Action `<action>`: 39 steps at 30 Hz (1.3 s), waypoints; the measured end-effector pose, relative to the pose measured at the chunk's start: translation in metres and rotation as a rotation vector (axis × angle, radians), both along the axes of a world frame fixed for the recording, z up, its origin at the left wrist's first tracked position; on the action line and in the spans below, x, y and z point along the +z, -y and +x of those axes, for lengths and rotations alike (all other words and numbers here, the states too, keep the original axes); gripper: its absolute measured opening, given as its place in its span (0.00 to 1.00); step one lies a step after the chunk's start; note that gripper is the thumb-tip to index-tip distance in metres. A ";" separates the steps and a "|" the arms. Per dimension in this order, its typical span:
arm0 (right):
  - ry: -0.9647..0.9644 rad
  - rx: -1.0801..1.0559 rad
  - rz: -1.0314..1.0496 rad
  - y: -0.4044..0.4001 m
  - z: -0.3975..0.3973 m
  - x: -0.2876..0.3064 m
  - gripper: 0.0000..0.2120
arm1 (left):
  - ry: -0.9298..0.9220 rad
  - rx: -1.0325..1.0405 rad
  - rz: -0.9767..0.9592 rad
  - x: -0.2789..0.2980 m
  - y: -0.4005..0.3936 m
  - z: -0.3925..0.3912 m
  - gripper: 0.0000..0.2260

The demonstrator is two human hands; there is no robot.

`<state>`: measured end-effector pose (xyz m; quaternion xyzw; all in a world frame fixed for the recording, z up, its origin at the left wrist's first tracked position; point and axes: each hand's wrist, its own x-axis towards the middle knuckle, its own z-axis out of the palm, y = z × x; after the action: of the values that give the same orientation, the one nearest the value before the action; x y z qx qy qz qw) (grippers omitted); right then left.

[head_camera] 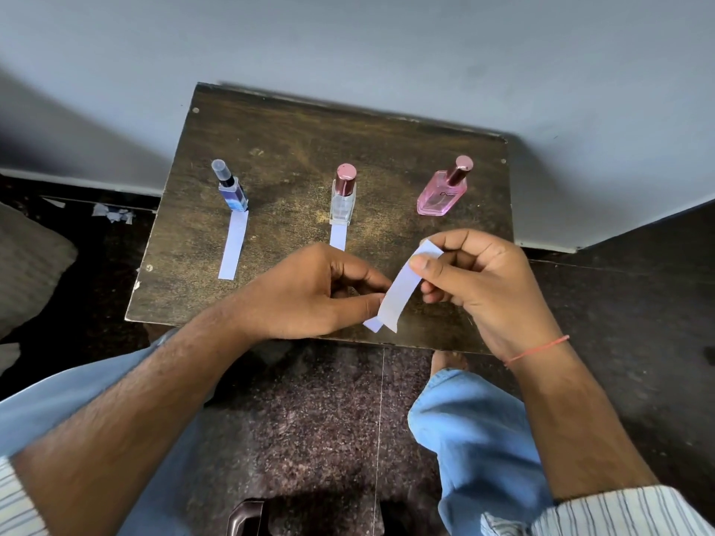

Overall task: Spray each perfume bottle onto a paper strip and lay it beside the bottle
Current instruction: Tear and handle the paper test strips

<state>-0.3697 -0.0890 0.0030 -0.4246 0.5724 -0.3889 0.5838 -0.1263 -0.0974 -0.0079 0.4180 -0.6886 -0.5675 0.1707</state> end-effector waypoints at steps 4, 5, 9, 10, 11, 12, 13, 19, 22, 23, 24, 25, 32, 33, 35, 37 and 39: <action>0.050 0.074 0.027 -0.005 0.010 0.003 0.16 | -0.029 0.071 -0.065 0.000 -0.001 -0.005 0.05; 0.047 0.087 0.029 -0.006 0.011 0.003 0.15 | -0.023 0.076 -0.094 -0.001 -0.001 -0.005 0.05; 0.032 0.071 0.060 -0.008 0.013 0.006 0.14 | -0.020 0.117 -0.177 0.002 -0.002 -0.006 0.05; 0.038 0.060 0.088 -0.007 0.013 0.006 0.15 | -0.021 0.143 -0.201 0.003 -0.002 -0.007 0.04; 0.039 0.058 0.117 -0.007 0.013 0.007 0.16 | -0.015 0.172 -0.222 0.004 -0.002 -0.007 0.03; 0.037 0.064 0.134 -0.007 0.013 0.007 0.16 | 0.002 0.200 -0.246 0.004 -0.003 -0.008 0.03; 0.042 0.077 0.142 -0.007 0.013 0.007 0.16 | 0.027 0.222 -0.279 0.004 -0.003 -0.008 0.03; 0.107 0.092 0.147 -0.008 0.018 0.007 0.12 | 0.149 0.240 -0.471 0.011 -0.004 -0.007 0.02; 0.088 0.070 0.131 -0.008 0.017 0.005 0.06 | 0.192 0.245 -0.518 0.009 -0.004 -0.007 0.04; 0.094 0.054 0.126 -0.008 0.017 0.005 0.06 | 0.202 0.247 -0.532 0.009 -0.004 -0.007 0.05; 0.101 0.033 0.119 -0.008 0.018 0.004 0.06 | 0.208 0.246 -0.547 0.009 -0.004 -0.007 0.06; 0.108 0.009 0.111 -0.007 0.018 0.003 0.06 | 0.211 0.242 -0.560 0.008 -0.004 -0.008 0.07; 0.120 -0.040 0.088 -0.006 0.016 -0.001 0.10 | 0.198 0.232 -0.556 0.003 -0.002 -0.009 0.05; 0.119 -0.033 0.096 -0.006 0.016 -0.002 0.10 | 0.185 0.237 -0.543 0.002 -0.002 -0.009 0.06; 0.112 -0.029 0.108 -0.007 0.017 -0.002 0.10 | 0.170 0.243 -0.537 0.003 -0.003 -0.009 0.09; 0.096 -0.022 0.110 -0.007 0.018 -0.002 0.10 | 0.155 0.230 -0.544 0.004 -0.003 -0.009 0.10; 0.102 -0.024 0.116 -0.007 0.019 -0.002 0.10 | 0.141 0.218 -0.541 0.003 -0.002 -0.009 0.09</action>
<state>-0.3512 -0.0819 0.0007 -0.3628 0.5685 -0.3833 0.6311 -0.1355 -0.0954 -0.0048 0.4675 -0.7759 -0.3113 0.2874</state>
